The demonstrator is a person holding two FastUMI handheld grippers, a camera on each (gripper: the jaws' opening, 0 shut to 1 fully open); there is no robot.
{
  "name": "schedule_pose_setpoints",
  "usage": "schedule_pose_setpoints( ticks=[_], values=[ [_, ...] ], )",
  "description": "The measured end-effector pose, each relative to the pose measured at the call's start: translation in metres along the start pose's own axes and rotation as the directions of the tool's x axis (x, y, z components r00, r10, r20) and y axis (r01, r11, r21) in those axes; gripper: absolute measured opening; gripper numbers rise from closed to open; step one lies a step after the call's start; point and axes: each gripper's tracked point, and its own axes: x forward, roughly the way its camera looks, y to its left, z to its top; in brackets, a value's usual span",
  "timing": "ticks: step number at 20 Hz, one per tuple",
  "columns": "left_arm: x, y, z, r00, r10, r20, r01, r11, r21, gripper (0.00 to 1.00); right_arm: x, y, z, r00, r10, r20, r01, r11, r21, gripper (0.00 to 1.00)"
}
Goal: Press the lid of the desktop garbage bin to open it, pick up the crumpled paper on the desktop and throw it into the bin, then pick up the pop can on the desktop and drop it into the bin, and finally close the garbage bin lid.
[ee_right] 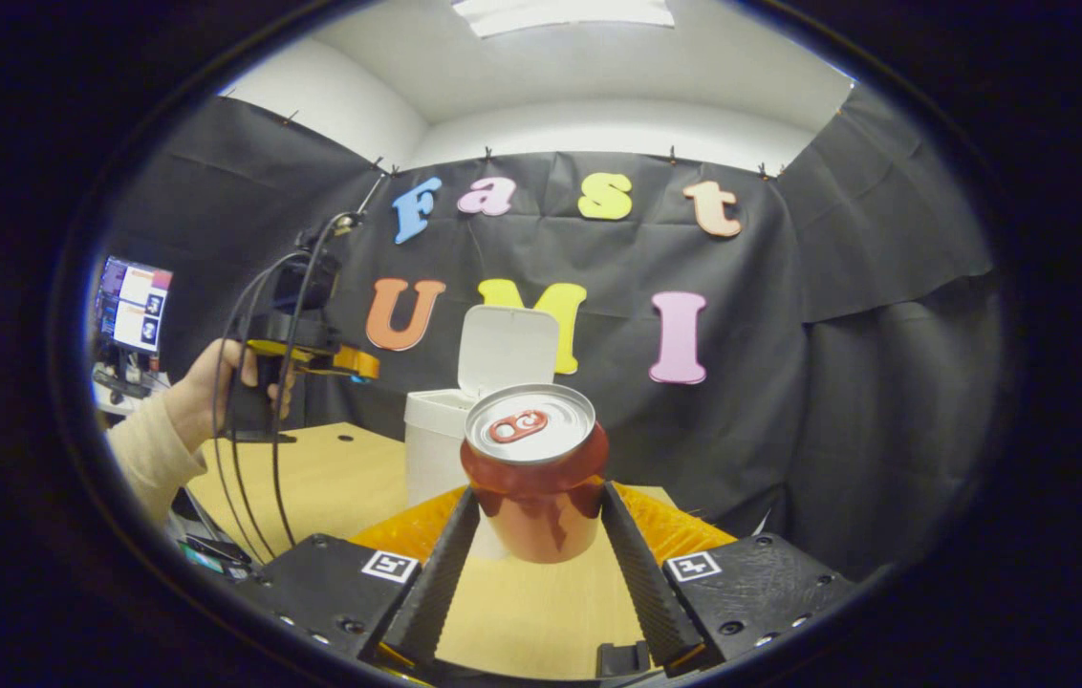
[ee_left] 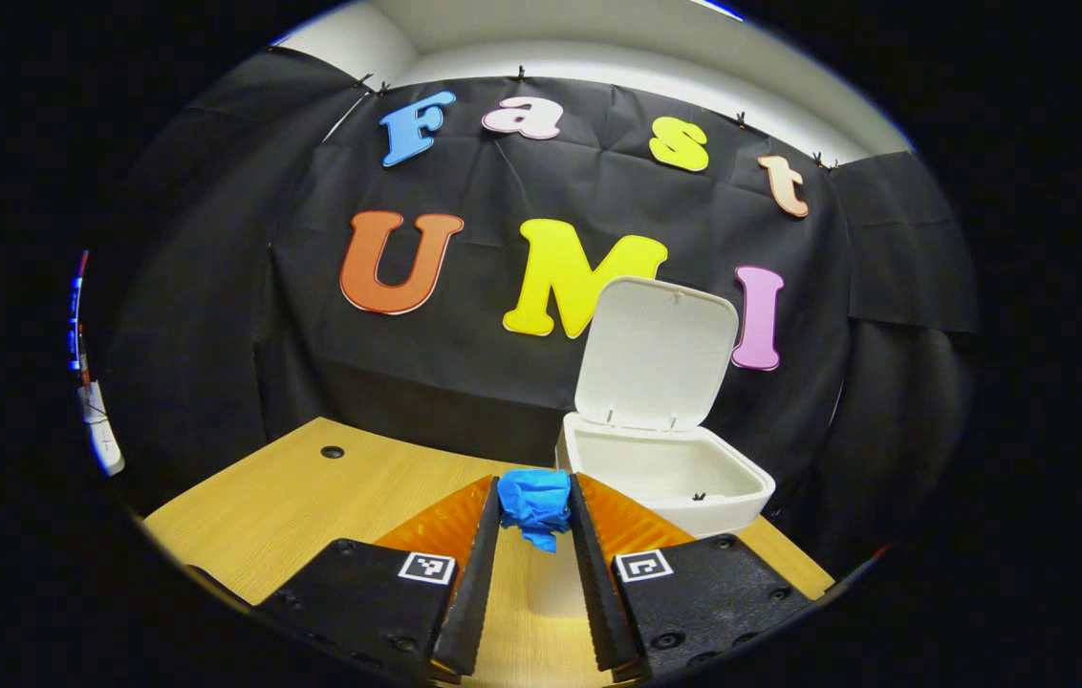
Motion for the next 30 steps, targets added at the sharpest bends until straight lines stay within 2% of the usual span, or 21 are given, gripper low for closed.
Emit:
schedule_pose_setpoints(
  ticks=[4,6,8,10,12,13,14,16,30],
  values=[
    [0.039,-0.033,0.029,0.997,-0.042,0.068,0.043,0.999,-0.017,0.46,-0.004,-0.006,0.003,1.000,0.004,0.013,-0.004,1.000,-0.012,0.79],
    [0.056,-0.051,0.029,0.996,-0.069,0.063,0.070,0.997,-0.013,0.46,-0.001,-0.013,0.002,1.000,0.002,0.014,-0.002,1.000,-0.006,0.79],
    [0.069,-0.067,0.023,0.992,-0.112,0.050,0.111,0.994,0.017,0.46,0.003,-0.018,0.000,1.000,0.003,0.005,-0.003,1.000,0.008,0.79],
    [0.079,-0.092,0.018,0.984,-0.173,0.050,0.173,0.985,0.000,0.46,0.008,-0.027,-0.004,1.000,-0.011,-0.009,0.011,1.000,0.027,0.79],
    [0.085,-0.106,0.013,0.981,-0.191,0.040,0.191,0.982,0.004,0.47,0.010,-0.034,-0.006,1.000,-0.025,-0.018,0.026,0.999,0.037,0.79],
    [0.089,-0.112,0.008,0.980,-0.198,0.030,0.198,0.980,0.009,0.52,0.011,-0.036,-0.008,0.999,-0.029,-0.019,0.030,0.999,0.038,0.79],
    [0.090,-0.117,0.006,0.978,-0.208,0.025,0.208,0.978,0.013,0.47,0.012,-0.038,-0.007,0.999,-0.034,-0.020,0.035,0.999,0.041,0.79],
    [0.091,-0.126,0.000,0.973,-0.229,0.008,0.229,0.973,0.026,0.47,0.013,-0.042,-0.006,0.999,-0.041,-0.016,0.041,0.998,0.047,0.79],
    [0.071,-0.144,0.001,0.960,-0.269,0.078,0.241,0.936,0.256,0.47,0.020,-0.040,-0.019,0.998,-0.047,-0.035,0.048,0.998,0.039,0.79]
  ],
)
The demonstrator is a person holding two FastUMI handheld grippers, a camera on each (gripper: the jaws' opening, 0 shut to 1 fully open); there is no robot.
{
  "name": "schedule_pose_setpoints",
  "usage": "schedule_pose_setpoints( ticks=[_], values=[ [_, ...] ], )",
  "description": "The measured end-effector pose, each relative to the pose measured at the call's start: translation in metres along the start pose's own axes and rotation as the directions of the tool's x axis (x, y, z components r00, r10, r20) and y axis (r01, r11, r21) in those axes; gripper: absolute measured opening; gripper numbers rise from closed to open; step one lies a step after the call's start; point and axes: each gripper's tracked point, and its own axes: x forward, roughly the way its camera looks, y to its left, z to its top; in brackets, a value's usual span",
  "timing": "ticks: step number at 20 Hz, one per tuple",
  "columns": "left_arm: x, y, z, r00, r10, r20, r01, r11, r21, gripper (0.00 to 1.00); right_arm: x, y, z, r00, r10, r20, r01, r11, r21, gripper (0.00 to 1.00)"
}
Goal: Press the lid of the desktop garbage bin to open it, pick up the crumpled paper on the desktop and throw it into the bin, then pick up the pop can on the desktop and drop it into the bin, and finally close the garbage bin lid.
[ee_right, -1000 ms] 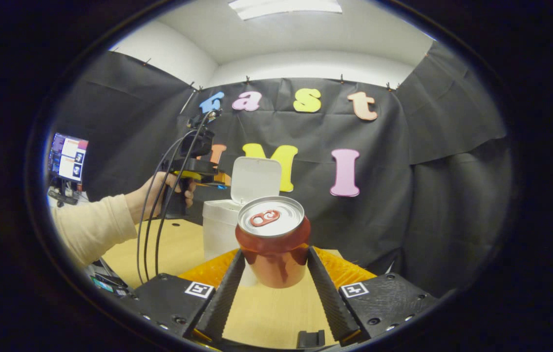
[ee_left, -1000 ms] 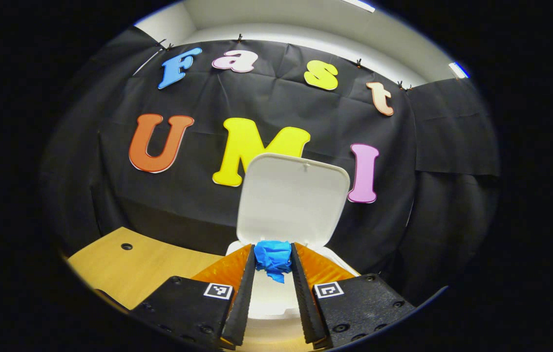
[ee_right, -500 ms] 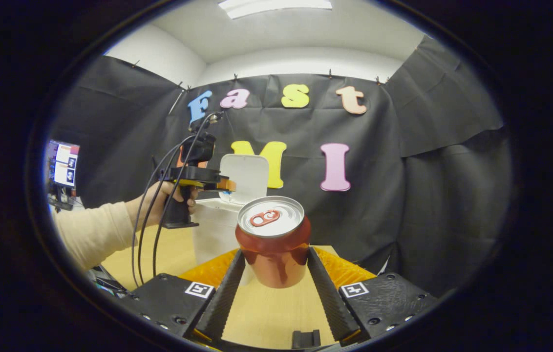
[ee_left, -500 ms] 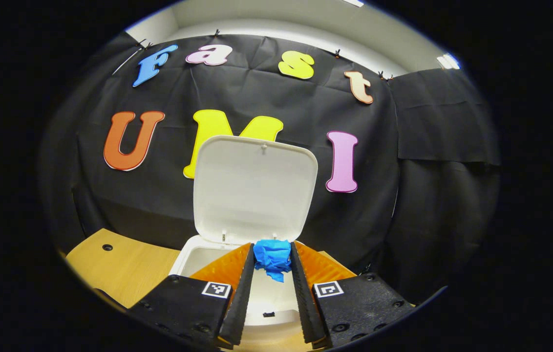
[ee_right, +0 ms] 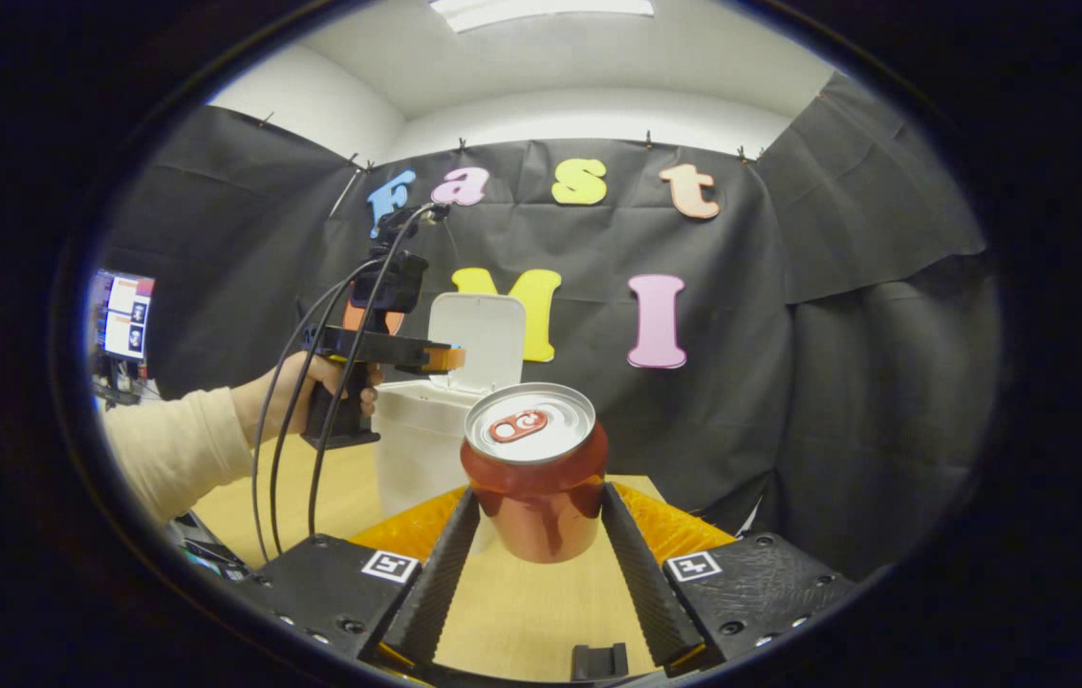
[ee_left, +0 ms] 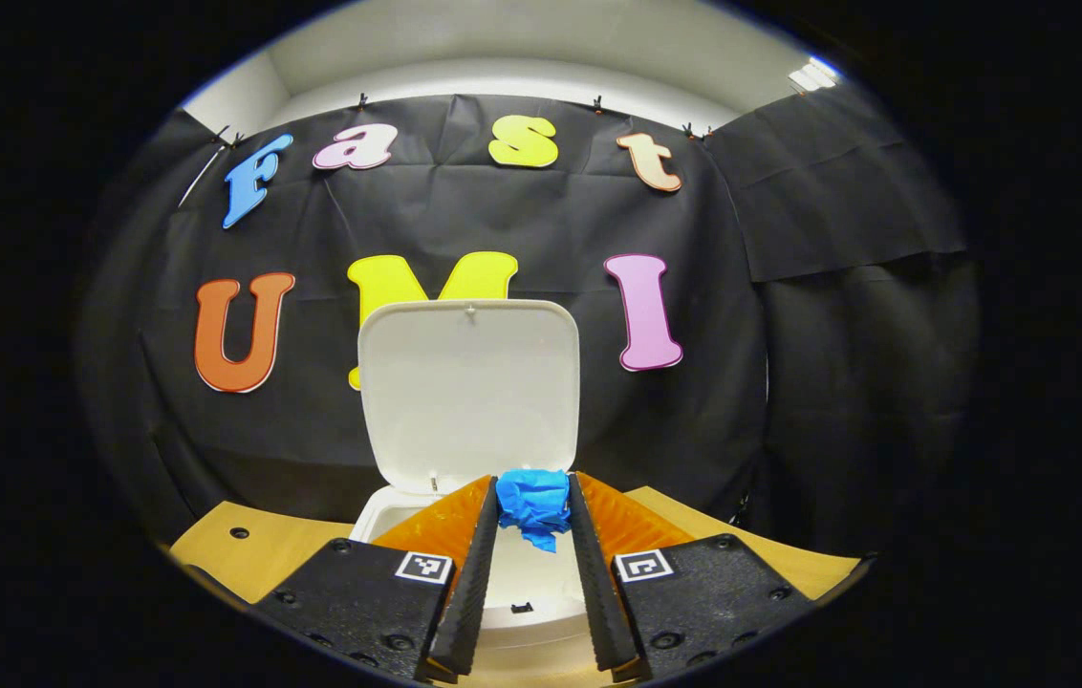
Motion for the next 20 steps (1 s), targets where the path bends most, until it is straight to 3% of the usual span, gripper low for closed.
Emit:
schedule_pose_setpoints(
  ticks=[3,5,6,11,13,16,20],
  values=[
    [-0.004,-0.003,-0.002,1.000,-0.001,-0.005,0.001,1.000,0.007,0.54,0.002,0.003,-0.002,1.000,0.004,-0.007,-0.004,1.000,-0.007,0.79],
    [-0.004,0.000,-0.007,1.000,0.014,-0.021,-0.013,1.000,0.018,0.79,0.003,0.005,-0.004,1.000,0.006,-0.010,-0.006,1.000,-0.012,0.79],
    [-0.005,-0.002,-0.009,1.000,0.008,-0.027,-0.007,1.000,0.025,0.86,0.003,0.004,-0.004,1.000,0.005,-0.012,-0.006,1.000,-0.014,0.79],
    [-0.014,0.001,-0.015,0.999,0.030,-0.023,-0.029,0.999,0.034,0.90,0.006,0.004,-0.009,1.000,-0.001,-0.021,0.000,1.000,-0.023,0.79],
    [-0.023,0.009,-0.017,0.998,0.062,-0.019,-0.062,0.998,0.018,0.99,0.006,0.002,-0.008,1.000,-0.005,-0.021,0.004,1.000,-0.020,0.79],
    [-0.040,0.023,-0.016,0.990,0.138,0.004,-0.138,0.990,0.004,0.98,0.008,0.002,-0.008,1.000,-0.007,-0.023,0.006,1.000,-0.005,0.79],
    [-0.073,0.030,-0.017,0.988,0.154,0.009,-0.154,0.988,-0.013,0.98,0.011,0.004,-0.010,1.000,-0.014,-0.027,0.014,1.000,-0.011,0.79]
  ],
)
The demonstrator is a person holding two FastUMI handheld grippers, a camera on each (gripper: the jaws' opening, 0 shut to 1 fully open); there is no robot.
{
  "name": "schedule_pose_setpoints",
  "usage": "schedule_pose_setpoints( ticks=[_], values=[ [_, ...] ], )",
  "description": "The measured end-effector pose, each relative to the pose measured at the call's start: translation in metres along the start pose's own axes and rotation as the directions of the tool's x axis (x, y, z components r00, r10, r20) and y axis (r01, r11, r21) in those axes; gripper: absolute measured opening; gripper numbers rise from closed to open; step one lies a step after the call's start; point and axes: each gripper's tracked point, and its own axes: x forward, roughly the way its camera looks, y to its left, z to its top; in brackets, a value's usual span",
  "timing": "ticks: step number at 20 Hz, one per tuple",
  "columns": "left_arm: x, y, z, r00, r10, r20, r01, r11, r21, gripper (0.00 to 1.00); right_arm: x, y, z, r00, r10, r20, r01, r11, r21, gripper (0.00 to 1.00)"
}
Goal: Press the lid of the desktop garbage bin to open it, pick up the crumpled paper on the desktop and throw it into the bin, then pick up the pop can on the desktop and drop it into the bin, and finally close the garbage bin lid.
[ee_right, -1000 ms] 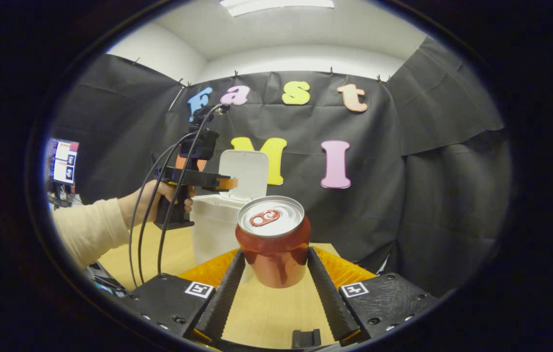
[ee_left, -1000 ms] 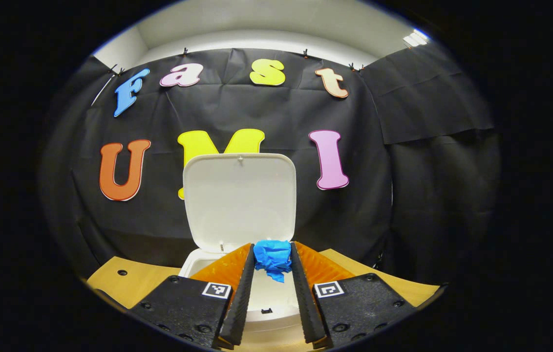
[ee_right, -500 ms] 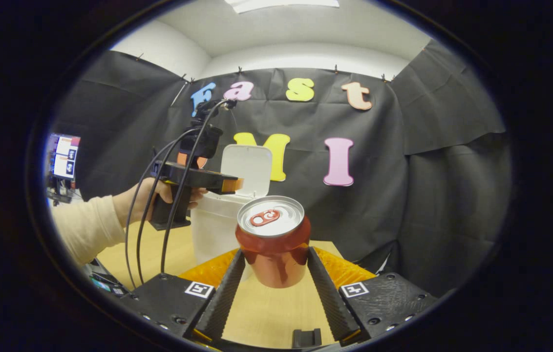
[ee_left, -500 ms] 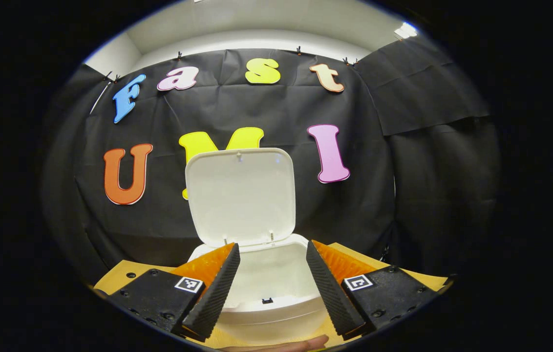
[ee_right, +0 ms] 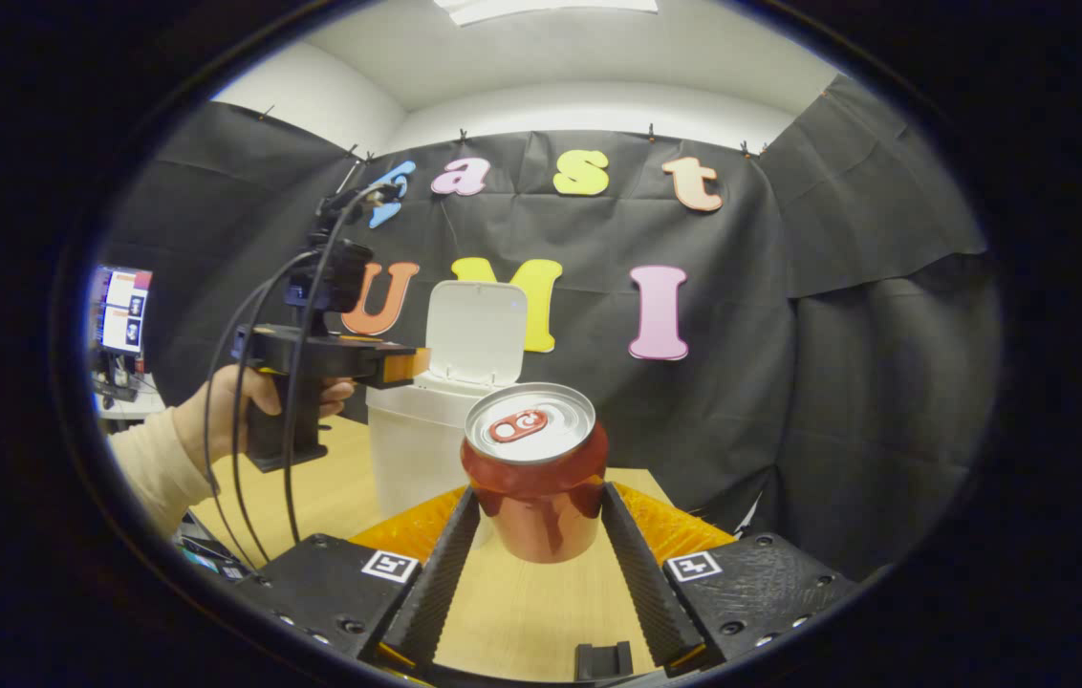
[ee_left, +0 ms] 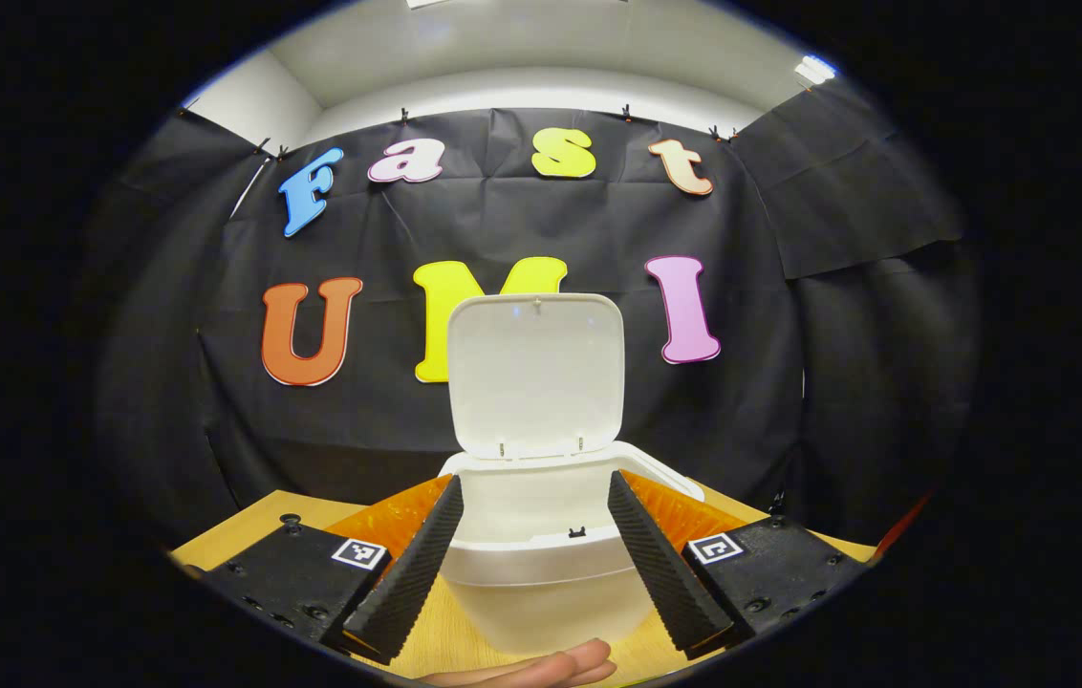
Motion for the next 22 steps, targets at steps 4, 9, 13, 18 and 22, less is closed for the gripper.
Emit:
schedule_pose_setpoints(
  ticks=[4,9,13,18,22],
  values=[
    [-0.031,0.020,0.000,0.998,0.057,0.012,-0.057,0.998,0.005,0.98,0.004,0.003,-0.003,1.000,-0.015,-0.006,0.015,1.000,0.005,0.79],
    [-0.071,0.037,-0.009,0.994,0.102,0.040,-0.103,0.994,0.020,0.98,0.005,0.004,0.001,0.999,-0.036,0.007,0.036,0.998,0.059,0.79],
    [-0.091,0.050,-0.018,0.990,0.141,0.030,-0.141,0.990,0.014,0.98,0.008,0.006,0.001,0.998,-0.060,0.008,0.059,0.993,0.100,0.79],
    [-0.108,0.062,-0.032,0.984,0.178,0.021,-0.178,0.983,0.032,0.98,0.013,0.009,0.000,0.997,-0.081,-0.005,0.081,0.992,0.098,0.79],
    [-0.119,0.065,-0.049,0.983,0.183,-0.029,-0.182,0.982,0.054,0.99,0.022,0.013,0.013,0.997,-0.077,-0.005,0.077,0.996,0.036,0.79]
  ],
)
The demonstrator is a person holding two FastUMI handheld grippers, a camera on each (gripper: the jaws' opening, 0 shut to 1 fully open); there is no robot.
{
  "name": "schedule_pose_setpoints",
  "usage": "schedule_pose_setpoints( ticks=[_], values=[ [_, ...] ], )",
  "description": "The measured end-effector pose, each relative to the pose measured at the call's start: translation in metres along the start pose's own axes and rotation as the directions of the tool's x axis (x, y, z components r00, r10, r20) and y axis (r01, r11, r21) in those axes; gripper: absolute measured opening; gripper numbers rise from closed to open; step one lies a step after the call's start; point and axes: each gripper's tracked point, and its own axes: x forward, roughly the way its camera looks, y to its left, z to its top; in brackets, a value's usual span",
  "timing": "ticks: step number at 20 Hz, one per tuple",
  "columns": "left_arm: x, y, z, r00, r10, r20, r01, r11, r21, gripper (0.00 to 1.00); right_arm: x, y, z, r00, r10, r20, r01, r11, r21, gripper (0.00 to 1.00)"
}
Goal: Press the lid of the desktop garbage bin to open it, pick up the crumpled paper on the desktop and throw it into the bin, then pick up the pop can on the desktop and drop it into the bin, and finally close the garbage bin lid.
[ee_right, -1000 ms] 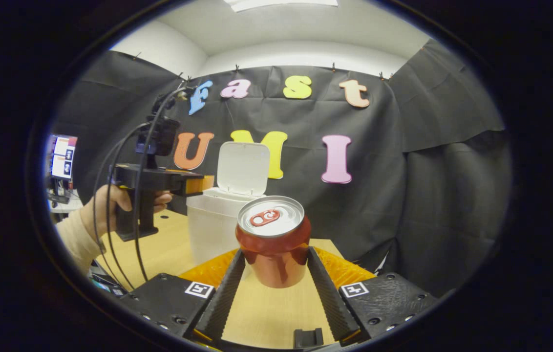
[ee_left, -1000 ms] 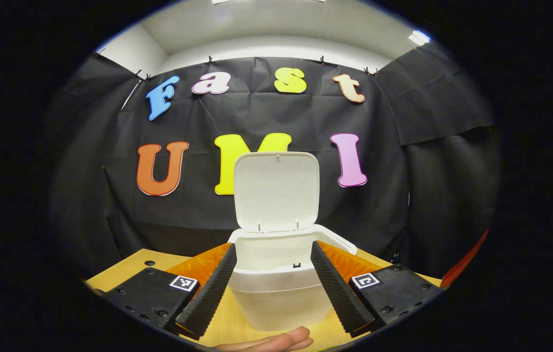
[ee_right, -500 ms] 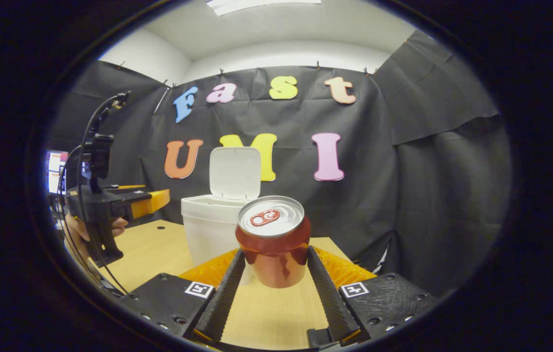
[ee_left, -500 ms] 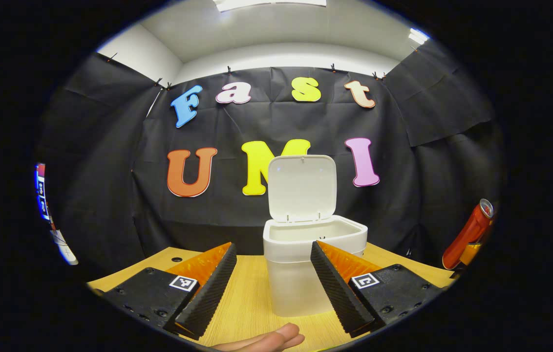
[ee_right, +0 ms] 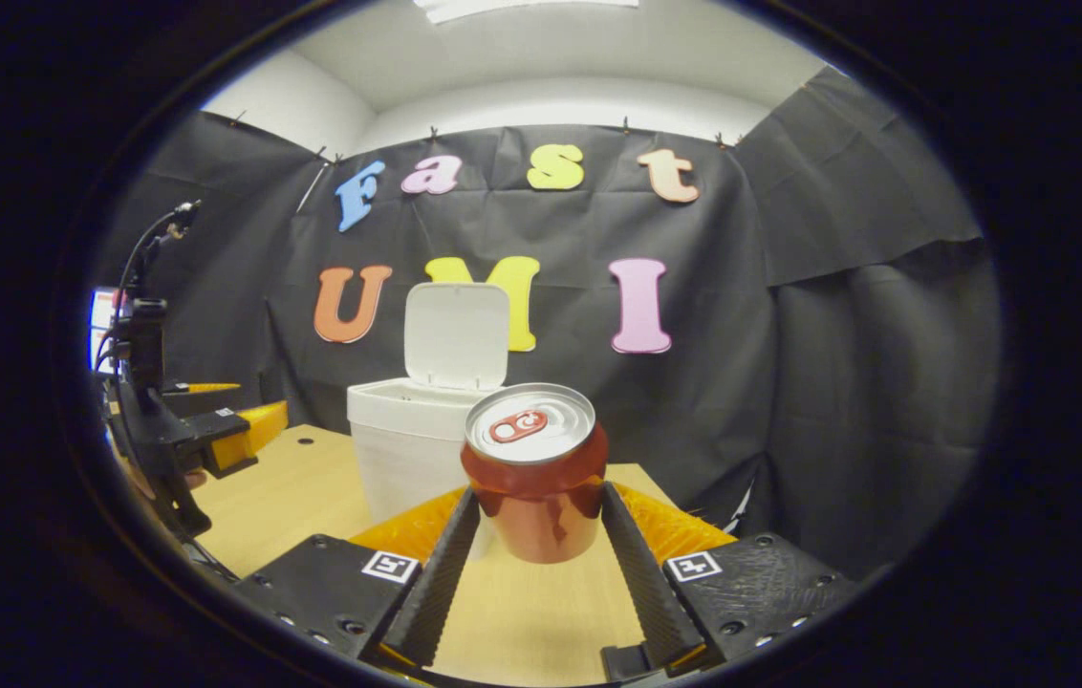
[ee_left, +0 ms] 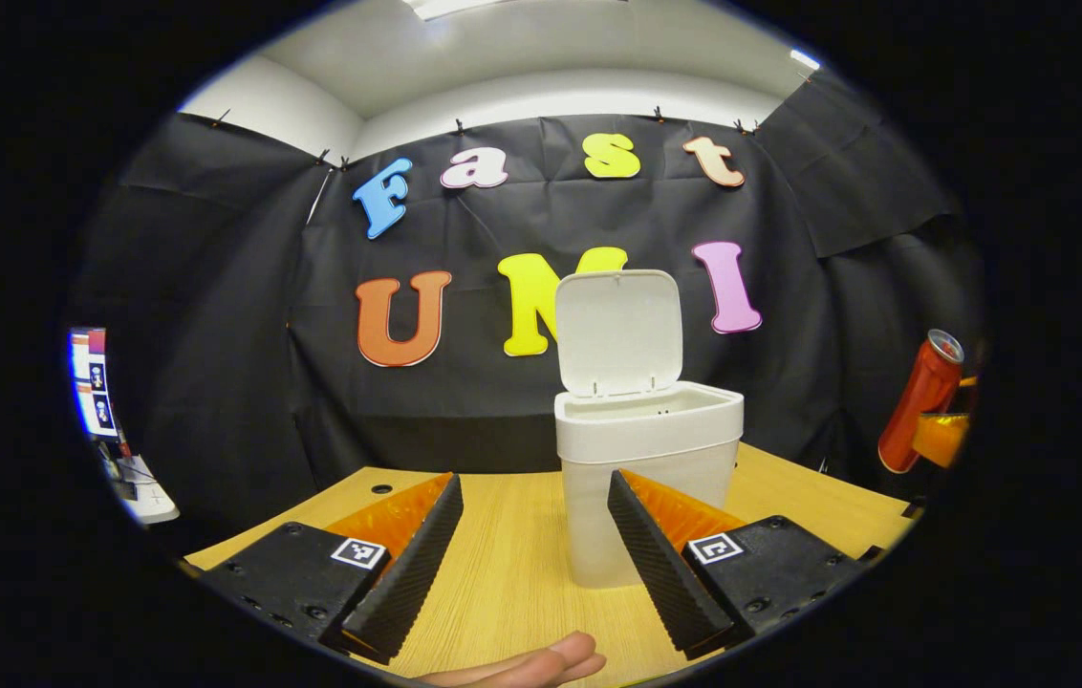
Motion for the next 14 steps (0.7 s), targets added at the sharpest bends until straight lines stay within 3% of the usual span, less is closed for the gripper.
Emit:
schedule_pose_setpoints(
  ticks=[8,14],
  values=[
    [-0.014,0.006,-0.013,1.000,0.009,-0.005,-0.009,1.000,0.003,0.99,0.023,0.024,0.030,0.998,0.018,-0.054,-0.020,0.999,-0.031,0.79],
    [-0.016,0.015,-0.016,1.000,0.011,-0.012,-0.011,1.000,0.003,0.98,0.051,0.040,0.077,1.000,0.018,-0.023,-0.019,0.999,-0.047,0.79]
  ],
)
